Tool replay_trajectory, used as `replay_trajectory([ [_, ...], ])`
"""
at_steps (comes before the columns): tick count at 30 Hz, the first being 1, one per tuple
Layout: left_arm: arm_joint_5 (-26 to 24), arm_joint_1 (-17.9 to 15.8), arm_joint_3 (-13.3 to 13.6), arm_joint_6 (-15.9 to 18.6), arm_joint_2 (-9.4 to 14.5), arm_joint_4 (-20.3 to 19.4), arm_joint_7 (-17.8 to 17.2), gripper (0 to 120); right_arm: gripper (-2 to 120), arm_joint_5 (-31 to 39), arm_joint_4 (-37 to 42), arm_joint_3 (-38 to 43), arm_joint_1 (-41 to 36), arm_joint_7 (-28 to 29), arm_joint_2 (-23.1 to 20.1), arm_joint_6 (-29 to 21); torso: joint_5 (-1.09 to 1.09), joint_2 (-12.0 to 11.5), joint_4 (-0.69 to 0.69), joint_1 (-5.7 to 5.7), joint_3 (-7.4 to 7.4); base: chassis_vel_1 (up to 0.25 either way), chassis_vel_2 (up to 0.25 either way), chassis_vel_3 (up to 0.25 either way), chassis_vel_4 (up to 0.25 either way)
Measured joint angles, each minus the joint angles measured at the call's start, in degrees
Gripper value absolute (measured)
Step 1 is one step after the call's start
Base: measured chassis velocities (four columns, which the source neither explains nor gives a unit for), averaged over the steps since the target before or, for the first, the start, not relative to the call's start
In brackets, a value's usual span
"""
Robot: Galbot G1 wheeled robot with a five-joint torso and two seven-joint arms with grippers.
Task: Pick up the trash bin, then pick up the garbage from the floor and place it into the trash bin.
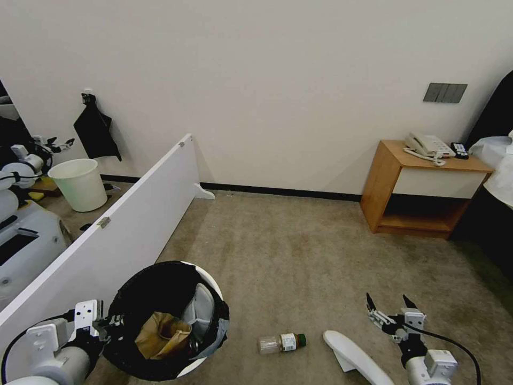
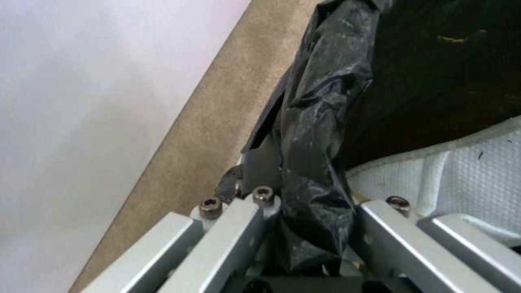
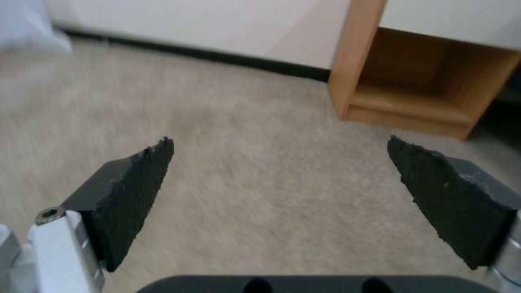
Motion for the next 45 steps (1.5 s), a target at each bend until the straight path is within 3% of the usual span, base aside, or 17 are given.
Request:
replay_trajectory([
  [4, 0.00, 0.31, -0.05, 0.00, 0.12, -0.40, -0.01, 2, 100, -6.92, -3.77, -2.42, 2.31, -3.81, -6.50, -4.85, -0.02, 0.00, 0.01, 0.00, -0.01, 0.000, 0.000, 0.000, 0.000],
  [12, 0.37, 0.99, -0.12, 0.00, 0.16, -1.39, -0.05, 2, 100, -11.43, -11.16, -9.72, 7.05, -9.83, -11.98, -8.11, 0.00, 0.00, 0.01, 0.00, 0.00, 0.000, 0.000, 0.000, 0.000],
  [16, 0.44, 1.48, -0.49, 0.00, 0.27, -1.86, -0.06, 2, 100, -13.12, -15.61, -12.69, 9.61, -13.68, -12.82, -8.09, 0.01, 0.00, 0.01, 0.00, 0.00, 0.000, 0.000, 0.000, 0.000],
  [23, 0.47, 1.83, -0.77, 0.00, 0.11, -2.06, -0.06, 2, 100, -13.87, -19.16, -15.84, 11.73, -15.46, -13.32, -7.96, -0.01, 0.00, 0.01, 0.00, 0.00, 0.000, 0.000, 0.000, 0.000],
  [25, 0.72, 1.70, -0.74, 0.00, -0.11, -2.12, -0.07, 2, 100, -13.99, -20.83, -20.05, 13.13, -16.30, -14.28, -8.21, -0.01, 0.00, 0.00, 0.00, 0.00, 0.000, 0.000, 0.000, 0.000],
  [45, 1.37, 2.37, -0.93, 0.00, -0.40, -2.76, -0.05, 2, 100, -11.07, -20.78, -28.36, 15.59, -15.14, -13.66, -12.81, -0.01, 0.00, 0.01, 0.00, 0.00, 0.000, 0.000, 0.000, 0.000],
])
